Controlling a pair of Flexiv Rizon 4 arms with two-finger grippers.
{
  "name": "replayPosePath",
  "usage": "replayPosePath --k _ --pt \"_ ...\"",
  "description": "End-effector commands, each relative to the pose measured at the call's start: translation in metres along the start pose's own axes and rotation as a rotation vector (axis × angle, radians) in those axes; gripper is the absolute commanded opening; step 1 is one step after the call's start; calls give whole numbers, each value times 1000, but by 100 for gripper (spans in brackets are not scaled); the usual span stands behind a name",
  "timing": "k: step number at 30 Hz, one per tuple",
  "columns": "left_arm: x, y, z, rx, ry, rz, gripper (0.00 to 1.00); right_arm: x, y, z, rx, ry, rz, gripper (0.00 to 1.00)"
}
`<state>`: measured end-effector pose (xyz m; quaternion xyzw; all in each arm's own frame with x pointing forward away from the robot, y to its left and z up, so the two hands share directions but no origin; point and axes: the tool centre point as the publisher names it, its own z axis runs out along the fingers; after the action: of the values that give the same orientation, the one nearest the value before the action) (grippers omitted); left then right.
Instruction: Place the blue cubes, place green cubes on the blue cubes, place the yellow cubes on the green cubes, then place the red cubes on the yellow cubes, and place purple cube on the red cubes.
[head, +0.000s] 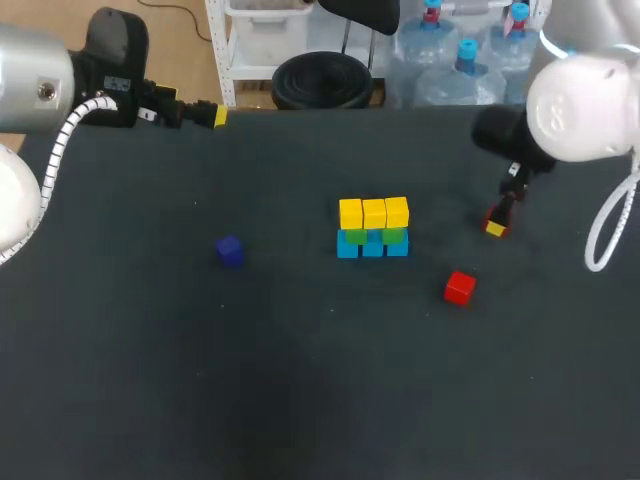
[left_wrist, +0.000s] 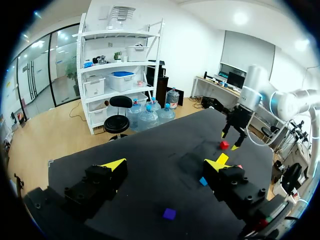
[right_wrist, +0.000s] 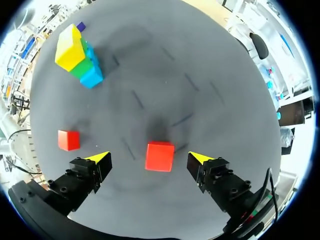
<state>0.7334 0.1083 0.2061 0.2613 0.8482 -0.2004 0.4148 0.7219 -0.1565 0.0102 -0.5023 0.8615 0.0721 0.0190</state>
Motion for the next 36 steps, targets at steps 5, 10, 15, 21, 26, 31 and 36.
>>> replayPosePath --k 5,10,15,21,26,31,36 --pt "1 2 1 6 -5 2 100 -8 -12 8 -12 13 2 100" --pt "1 2 1 6 -5 2 100 -8 -15 14 -19 15 8 75" --pt "1 2 1 6 -5 2 100 -9 -15 16 -31 16 8 33" --pt "1 2 1 6 -5 2 100 -7 -11 15 -40 34 -17 0" --pt "1 2 1 6 -5 2 100 -12 -5 -6 -15 60 -90 0" --pt "1 2 1 6 -5 2 100 -23 3 -39 23 93 -176 0" --pt "1 2 1 6 -5 2 100 -40 21 -76 39 107 -254 0"
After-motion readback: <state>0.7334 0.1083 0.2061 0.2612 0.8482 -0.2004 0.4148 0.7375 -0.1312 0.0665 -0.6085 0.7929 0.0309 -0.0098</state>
